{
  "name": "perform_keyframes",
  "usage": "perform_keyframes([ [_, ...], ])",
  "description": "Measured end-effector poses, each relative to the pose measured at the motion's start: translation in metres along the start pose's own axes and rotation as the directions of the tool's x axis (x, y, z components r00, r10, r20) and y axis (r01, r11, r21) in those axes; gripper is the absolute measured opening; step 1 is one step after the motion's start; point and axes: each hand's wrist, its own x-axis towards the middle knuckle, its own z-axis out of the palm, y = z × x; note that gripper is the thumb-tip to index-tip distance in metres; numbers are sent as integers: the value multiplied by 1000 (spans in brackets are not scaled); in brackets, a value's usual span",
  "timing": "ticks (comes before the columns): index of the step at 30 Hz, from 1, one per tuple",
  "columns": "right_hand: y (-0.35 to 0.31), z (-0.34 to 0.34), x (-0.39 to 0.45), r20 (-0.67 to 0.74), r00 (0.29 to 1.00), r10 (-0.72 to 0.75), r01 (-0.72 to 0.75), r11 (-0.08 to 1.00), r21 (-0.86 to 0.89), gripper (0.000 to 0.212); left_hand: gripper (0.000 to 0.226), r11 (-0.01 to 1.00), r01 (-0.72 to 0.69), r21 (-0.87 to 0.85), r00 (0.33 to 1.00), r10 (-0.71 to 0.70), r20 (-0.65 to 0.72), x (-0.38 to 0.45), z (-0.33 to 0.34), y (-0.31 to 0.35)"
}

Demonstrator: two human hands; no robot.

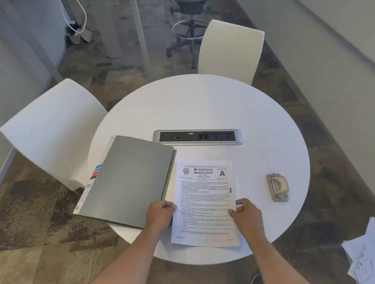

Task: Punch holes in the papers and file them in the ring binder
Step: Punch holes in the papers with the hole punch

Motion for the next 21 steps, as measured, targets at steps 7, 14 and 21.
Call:
perform_keyframes([
  [7, 5, -15, 19, -78, 996, -41, 29, 988, -154, 15, 9, 989, -65, 133, 996, 72, -48, 11, 12, 8],
  [14, 1, -66, 56, -492, 868, -70, -15, 986, -168, 31, 12, 991, -30, 127, 996, 40, -75, 18, 19, 3],
  [21, 15, -92, 94, -320, 927, 198, -224, 974, -46, 44, 13, 994, 14, 110, 996, -4, -88, 18, 26, 11],
])
